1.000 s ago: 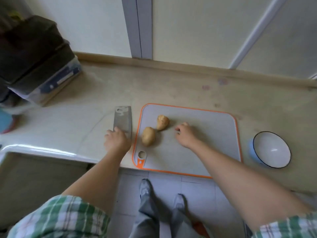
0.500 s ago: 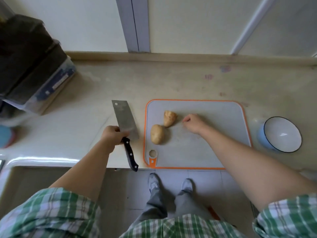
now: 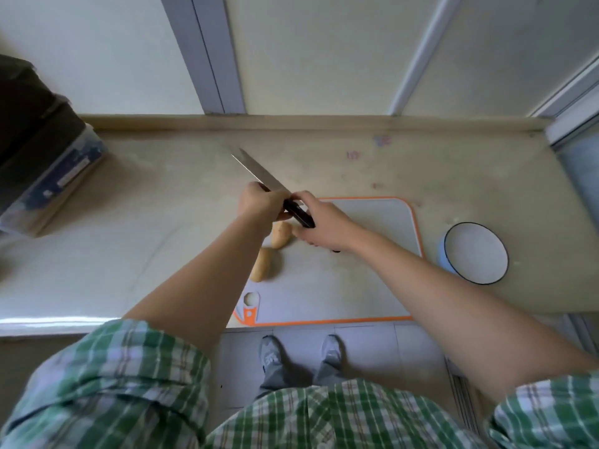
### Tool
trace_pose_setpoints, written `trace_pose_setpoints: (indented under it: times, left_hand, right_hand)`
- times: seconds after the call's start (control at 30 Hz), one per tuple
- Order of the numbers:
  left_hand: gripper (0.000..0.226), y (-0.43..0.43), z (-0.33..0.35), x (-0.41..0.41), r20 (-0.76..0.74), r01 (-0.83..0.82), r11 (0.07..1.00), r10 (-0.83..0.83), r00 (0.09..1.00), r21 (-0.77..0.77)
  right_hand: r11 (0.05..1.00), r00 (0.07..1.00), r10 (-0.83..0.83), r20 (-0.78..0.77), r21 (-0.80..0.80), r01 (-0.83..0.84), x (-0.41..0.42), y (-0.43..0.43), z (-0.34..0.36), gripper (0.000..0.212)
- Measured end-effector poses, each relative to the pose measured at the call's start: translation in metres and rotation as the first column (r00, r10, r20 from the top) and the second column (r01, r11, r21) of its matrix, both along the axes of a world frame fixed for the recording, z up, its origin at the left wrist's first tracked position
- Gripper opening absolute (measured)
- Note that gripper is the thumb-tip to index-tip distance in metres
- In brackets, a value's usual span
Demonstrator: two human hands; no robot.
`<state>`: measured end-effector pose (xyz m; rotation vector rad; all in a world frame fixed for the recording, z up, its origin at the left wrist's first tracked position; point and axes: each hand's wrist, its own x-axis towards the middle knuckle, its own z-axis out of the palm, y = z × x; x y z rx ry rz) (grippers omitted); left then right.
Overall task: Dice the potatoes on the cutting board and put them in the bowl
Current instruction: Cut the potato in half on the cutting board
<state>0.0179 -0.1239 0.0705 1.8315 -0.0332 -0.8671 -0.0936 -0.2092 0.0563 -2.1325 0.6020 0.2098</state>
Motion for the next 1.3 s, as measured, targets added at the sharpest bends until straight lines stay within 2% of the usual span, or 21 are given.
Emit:
trace_pose_setpoints:
  times: [0.1,0.13,0.17,0.23,0.27,0.33,0.43,0.47,0.53,0.63,0.73,0.83,0.9,1.13,1.23,1.3]
  left_hand:
    - [0.02,-0.012,-0.005,-0.019,-0.014,0.029,0.996,-0.03,0.999,-0.08]
    - [0.031,-0.013,-0.009,-0.022,0.062,0.082,0.997,-0.081,0.995,-0.003]
    - [0.043,-0.011,-0.015,-0.023,0.177,0.147,0.978,-0.172,0.969,0.149]
    - [0.063,-0.002,-0.031,-0.022,0.361,0.197,0.822,-0.433,0.826,0.535]
    - [0.068,0.002,-0.04,-0.022,0.371,0.19,0.723,-0.539,0.756,0.664]
    - [0.071,0.006,-0.056,-0.025,0.306,0.191,0.592,-0.633,0.711,0.783]
    - [0.058,0.004,-0.074,-0.028,0.292,0.178,0.536,-0.675,0.678,0.825]
    - [0.053,0.003,-0.079,-0.028,0.317,0.153,0.543,-0.671,0.67,0.825]
    - [0.046,0.002,-0.082,-0.028,0.362,0.131,0.584,-0.647,0.671,0.801]
    - [0.039,0.001,-0.081,-0.034,0.372,0.22,0.662,-0.63,0.682,0.716]
    - [0.044,-0.004,-0.078,-0.046,0.342,0.321,0.73,-0.601,0.723,0.603]
    - [0.044,-0.013,-0.079,-0.066,0.361,0.461,0.717,-0.676,0.643,0.522]
    - [0.043,-0.018,-0.08,-0.078,0.371,0.483,0.731,-0.669,0.643,0.481]
    - [0.043,-0.014,-0.095,-0.097,0.318,0.402,0.848,-0.509,0.8,0.346]
    - [0.027,-0.009,-0.093,-0.101,0.147,0.273,0.955,-0.289,0.946,0.118]
    - [0.022,-0.007,-0.092,-0.104,0.07,0.187,0.981,-0.191,0.979,0.055]
  right_hand:
    - [0.984,0.981,-0.171,0.088,-0.026,0.174,-0.014,-0.011,-0.013,0.049]
    - [0.974,0.971,-0.225,0.084,-0.004,0.226,-0.019,-0.015,-0.017,0.043]
    - [0.966,0.964,-0.257,0.067,0.015,0.257,-0.025,-0.02,-0.023,0.036]
    - [0.963,0.963,-0.269,0.021,0.001,0.269,-0.04,-0.028,-0.032,0.028]
    - [0.965,0.965,-0.261,0.002,-0.016,0.261,-0.047,-0.031,-0.036,0.027]
    - [0.966,0.965,-0.259,-0.04,-0.029,0.258,-0.061,-0.033,-0.044,0.02]
    - [0.966,0.961,-0.257,-0.098,-0.037,0.255,-0.075,-0.034,-0.058,0.008]
    - [0.967,0.961,-0.254,-0.113,-0.037,0.252,-0.077,-0.034,-0.06,0.005]
    - [0.968,0.96,-0.248,-0.13,-0.063,0.241,-0.077,-0.036,-0.061,0.014]
    - [0.968,0.958,-0.239,-0.16,-0.114,0.222,-0.072,-0.041,-0.058,0.017]
    - [0.968,0.961,-0.21,-0.183,-0.174,0.178,-0.067,-0.044,-0.056,0.023]
    - [0.94,0.971,-0.203,-0.126,-0.303,0.157,-0.069,-0.047,-0.055,0.031]
    - [0.925,0.977,-0.194,-0.085,-0.349,0.153,-0.074,-0.049,-0.052,0.029]
    - [0.93,0.986,-0.072,-0.148,-0.366,0.013,-0.09,-0.038,-0.059,0.009]
    - [0.951,0.981,-0.003,-0.192,-0.304,-0.056,-0.091,-0.031,-0.063,0.007]
    - [0.953,0.979,-0.006,-0.204,-0.299,-0.056,-0.09,-0.031,-0.064,0.015]
